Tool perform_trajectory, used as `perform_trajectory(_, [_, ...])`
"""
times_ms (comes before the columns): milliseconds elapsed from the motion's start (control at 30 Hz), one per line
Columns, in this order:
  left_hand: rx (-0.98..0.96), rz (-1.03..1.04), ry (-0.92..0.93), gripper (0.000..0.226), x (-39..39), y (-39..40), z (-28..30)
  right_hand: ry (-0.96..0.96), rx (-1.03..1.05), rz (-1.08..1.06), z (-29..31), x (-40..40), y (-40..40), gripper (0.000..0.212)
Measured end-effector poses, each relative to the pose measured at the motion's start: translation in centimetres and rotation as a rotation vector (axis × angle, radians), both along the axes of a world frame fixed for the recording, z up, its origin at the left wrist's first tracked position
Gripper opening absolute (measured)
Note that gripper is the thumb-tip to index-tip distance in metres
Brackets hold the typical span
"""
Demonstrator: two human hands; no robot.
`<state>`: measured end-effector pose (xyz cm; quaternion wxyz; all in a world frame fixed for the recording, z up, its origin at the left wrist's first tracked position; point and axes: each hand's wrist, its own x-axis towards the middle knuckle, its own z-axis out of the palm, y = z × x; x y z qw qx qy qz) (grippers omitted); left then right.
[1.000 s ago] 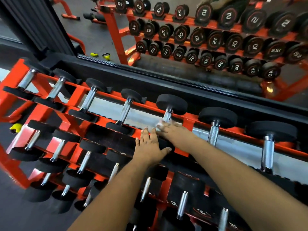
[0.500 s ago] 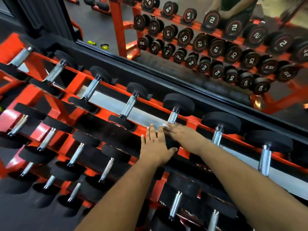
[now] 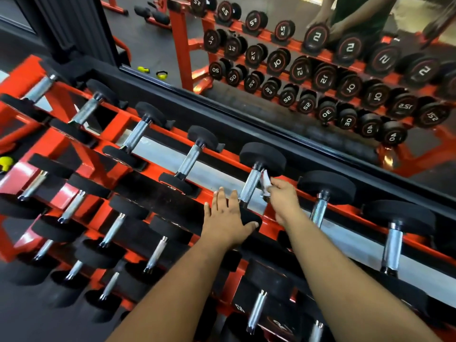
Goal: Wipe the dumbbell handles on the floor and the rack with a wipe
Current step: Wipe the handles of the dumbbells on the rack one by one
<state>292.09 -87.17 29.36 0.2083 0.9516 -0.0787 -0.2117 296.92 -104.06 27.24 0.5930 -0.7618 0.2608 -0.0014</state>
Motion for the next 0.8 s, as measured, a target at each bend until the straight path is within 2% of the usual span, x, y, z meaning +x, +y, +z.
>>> perform_trajectory(33, [0.004, 0.012, -0.003, 0.108, 0.0, -0.1, 0.1, 0.019, 0.187, -0.044, 0.3, 0.6, 1.4, 0.029])
perform_trajectory(67, [0.006, 0.021, 0.0, 0.109, 0.0, -0.1, 0.1, 0.035, 0.27, -0.046, 0.7, 0.8, 2.8, 0.03])
perform_trajectory(133, [0.009, 0.03, 0.002, 0.109, 0.1, -0.2, 0.0, 0.077, 0.281, 0.002, 1.2, 0.5, 4.4, 0.029])
perform_trajectory(233, [0.023, 0.037, -0.002, 0.11, 0.1, -0.2, -0.3, 0.252, 0.237, 0.171, 1.1, -1.4, 3.5, 0.019])
perform_trajectory(300, [0.035, 0.034, 0.002, 0.11, 0.2, -0.2, -0.4, 0.319, 0.426, 0.231, 1.5, -1.6, 2.2, 0.016])
perform_trajectory(367, [0.046, 0.03, 0.015, 0.109, 0.2, -0.2, -0.3, 0.215, 0.67, 0.035, 1.6, 0.1, 1.4, 0.015])
perform_trajectory(433, [0.05, 0.042, 0.021, 0.109, 0.2, -0.2, -0.1, 0.077, 0.805, -0.16, 1.6, 2.3, 1.4, 0.013])
perform_trajectory(500, [0.045, 0.045, 0.029, 0.109, 0.2, -0.2, -0.1, 0.107, 0.746, -0.135, 0.9, 2.7, 1.9, 0.023])
perform_trajectory(567, [0.031, 0.05, 0.03, 0.109, 0.1, -0.2, -0.2, 0.207, 0.622, 0.031, 0.2, 1.4, 1.9, 0.028])
perform_trajectory(667, [0.022, 0.059, 0.027, 0.108, 0.2, -0.2, -0.1, 0.284, 0.27, 0.284, -0.4, -0.9, 1.7, 0.013])
perform_trajectory(733, [0.018, 0.051, 0.025, 0.108, 0.1, -0.2, 0.1, 0.253, 0.032, 0.36, -0.8, -1.8, 1.3, 0.018])
perform_trajectory(800, [0.01, 0.052, 0.02, 0.108, 0.0, -0.2, 0.2, 0.14, -0.162, 0.377, -0.5, -2.1, 0.9, 0.018])
